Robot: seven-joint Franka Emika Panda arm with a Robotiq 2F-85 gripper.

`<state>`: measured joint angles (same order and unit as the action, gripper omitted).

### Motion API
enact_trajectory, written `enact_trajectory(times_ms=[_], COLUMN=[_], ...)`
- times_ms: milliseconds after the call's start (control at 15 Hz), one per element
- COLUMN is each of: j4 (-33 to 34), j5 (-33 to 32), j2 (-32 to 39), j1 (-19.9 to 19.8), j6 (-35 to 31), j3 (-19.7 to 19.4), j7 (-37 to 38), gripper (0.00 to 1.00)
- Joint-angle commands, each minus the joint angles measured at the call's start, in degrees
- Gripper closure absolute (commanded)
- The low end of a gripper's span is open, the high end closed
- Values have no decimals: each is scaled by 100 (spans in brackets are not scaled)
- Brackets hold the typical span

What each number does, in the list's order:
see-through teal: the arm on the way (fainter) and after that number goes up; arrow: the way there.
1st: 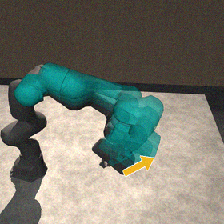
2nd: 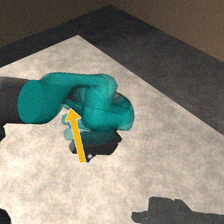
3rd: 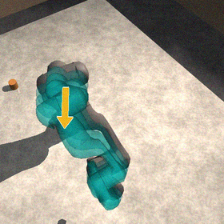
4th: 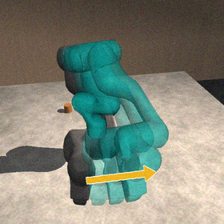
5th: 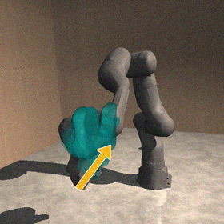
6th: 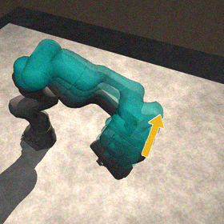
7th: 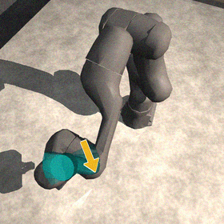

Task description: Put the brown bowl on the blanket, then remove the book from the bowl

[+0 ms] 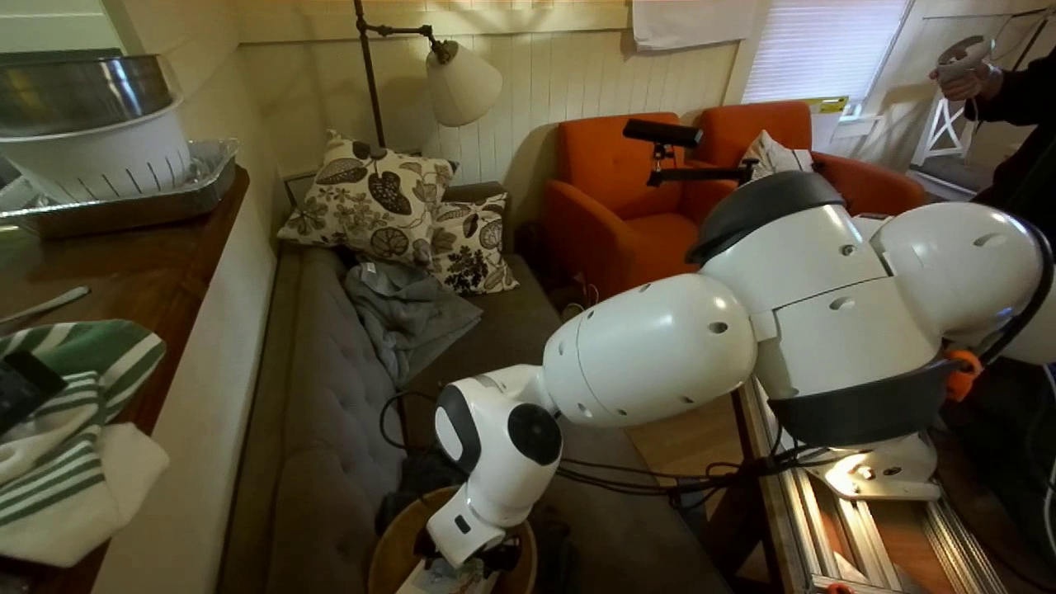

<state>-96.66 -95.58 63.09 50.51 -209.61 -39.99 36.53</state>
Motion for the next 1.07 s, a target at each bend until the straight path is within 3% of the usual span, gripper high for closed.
enact_trajectory(times_ms=[0, 600, 1000], j4=[561, 1668, 2145], j5=[75, -76, -26], j2=[409, 1107, 1531], j1=[-270, -714, -671], j6=[-200, -732, -665], j3=[246, 741, 614], j7=[34, 198, 1584], gripper=[0, 0, 0])
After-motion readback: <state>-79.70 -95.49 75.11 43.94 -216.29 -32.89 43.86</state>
